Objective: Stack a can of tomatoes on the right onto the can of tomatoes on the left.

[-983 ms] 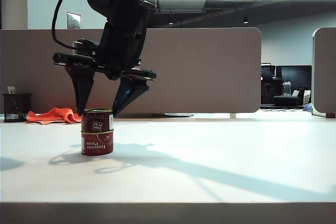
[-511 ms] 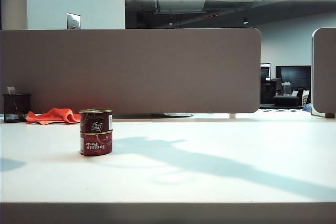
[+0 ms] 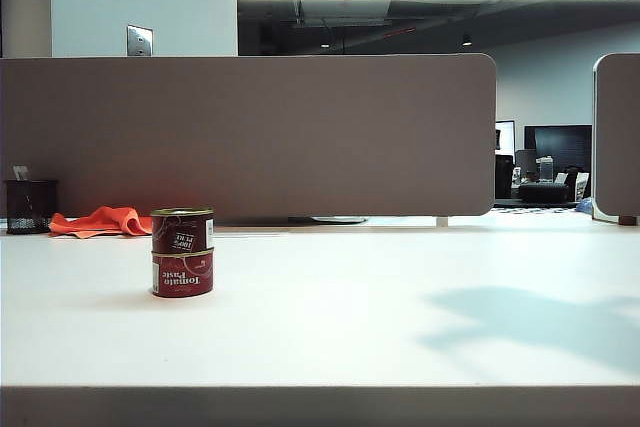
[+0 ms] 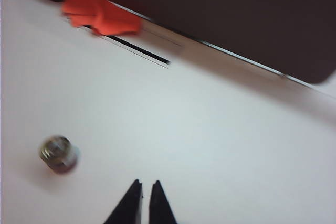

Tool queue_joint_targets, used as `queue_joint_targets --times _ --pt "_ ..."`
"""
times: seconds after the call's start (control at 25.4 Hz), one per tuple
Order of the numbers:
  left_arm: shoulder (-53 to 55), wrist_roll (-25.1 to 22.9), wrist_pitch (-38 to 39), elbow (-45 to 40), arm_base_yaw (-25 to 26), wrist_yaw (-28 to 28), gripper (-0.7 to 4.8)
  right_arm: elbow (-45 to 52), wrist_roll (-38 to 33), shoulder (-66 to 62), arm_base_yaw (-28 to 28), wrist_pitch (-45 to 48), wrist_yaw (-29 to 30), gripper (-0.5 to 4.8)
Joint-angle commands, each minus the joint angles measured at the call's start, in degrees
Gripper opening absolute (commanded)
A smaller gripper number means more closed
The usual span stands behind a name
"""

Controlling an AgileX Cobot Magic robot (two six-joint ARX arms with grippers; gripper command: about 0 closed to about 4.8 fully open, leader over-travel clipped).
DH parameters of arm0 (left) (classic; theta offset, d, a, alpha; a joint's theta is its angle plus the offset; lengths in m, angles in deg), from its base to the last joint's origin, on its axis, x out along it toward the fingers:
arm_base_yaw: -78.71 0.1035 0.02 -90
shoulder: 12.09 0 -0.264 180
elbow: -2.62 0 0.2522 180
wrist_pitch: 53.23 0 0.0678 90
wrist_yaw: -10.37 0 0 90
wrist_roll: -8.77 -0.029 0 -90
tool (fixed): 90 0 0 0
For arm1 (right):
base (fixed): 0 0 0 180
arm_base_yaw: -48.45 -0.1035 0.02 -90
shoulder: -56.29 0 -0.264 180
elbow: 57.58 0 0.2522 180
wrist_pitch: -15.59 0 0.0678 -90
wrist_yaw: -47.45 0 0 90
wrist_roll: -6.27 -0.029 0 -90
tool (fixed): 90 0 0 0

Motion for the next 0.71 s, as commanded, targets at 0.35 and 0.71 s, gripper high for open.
queue_joint_targets --times 0.35,0.71 --pt "-13.2 2.6 -6.1 -13.8 -1.3 2.1 -0.04 46.1 -3.3 48.4 0.0 11.8 -15.9 0.40" --pt "-11.2 9.0 -19.7 -26.8 -1.3 3.0 -0.05 77.2 -3.3 74.4 -0.1 30.2 -15.5 0.31"
